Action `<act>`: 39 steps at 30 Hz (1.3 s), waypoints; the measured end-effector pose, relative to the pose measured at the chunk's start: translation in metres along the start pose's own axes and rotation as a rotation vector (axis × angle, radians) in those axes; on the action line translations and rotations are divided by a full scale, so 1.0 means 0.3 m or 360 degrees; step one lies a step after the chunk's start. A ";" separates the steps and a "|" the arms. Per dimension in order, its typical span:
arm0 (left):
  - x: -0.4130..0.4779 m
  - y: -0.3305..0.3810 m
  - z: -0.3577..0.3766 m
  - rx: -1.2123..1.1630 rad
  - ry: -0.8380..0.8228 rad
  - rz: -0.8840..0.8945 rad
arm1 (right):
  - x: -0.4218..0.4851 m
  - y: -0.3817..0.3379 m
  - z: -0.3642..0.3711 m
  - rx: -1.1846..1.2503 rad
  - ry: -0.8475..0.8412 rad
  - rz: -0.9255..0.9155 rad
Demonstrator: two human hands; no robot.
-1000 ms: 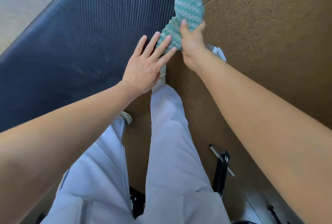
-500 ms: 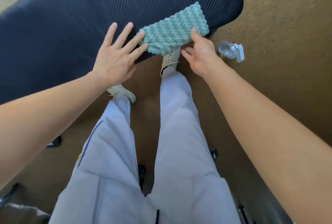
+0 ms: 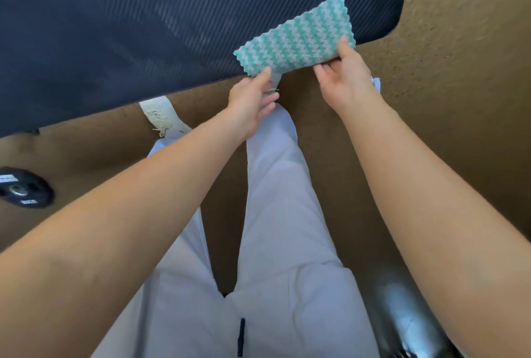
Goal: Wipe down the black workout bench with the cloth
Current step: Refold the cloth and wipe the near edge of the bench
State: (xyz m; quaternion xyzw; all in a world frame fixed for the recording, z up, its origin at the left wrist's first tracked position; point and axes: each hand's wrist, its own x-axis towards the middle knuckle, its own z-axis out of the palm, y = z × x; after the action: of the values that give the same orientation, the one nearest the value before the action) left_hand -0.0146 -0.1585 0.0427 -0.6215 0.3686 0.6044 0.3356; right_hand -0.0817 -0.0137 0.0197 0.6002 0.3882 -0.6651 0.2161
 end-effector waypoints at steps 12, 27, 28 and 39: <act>0.007 -0.031 -0.007 -0.0591 0.0412 -0.0066 | 0.010 0.090 0.033 -0.0191 -0.0202 0.0375; 0.104 0.046 0.035 -0.1279 -0.0604 -0.0189 | 0.035 0.105 0.101 -0.0424 -0.0198 0.0216; 0.108 0.039 0.007 -0.1320 -0.0635 -0.0186 | 0.035 0.116 0.102 -0.0482 -0.0190 0.0199; 0.189 -0.010 -0.476 -0.1429 -0.0305 -0.0110 | -0.088 0.500 0.258 -0.0937 -0.0237 0.0287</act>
State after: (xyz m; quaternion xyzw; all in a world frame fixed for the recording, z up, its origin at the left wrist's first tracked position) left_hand 0.0598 -0.2831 -0.0078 -0.6585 0.0167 0.7475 0.0857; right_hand -0.0125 -0.1694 0.0049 0.4936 0.4925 -0.5444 0.4663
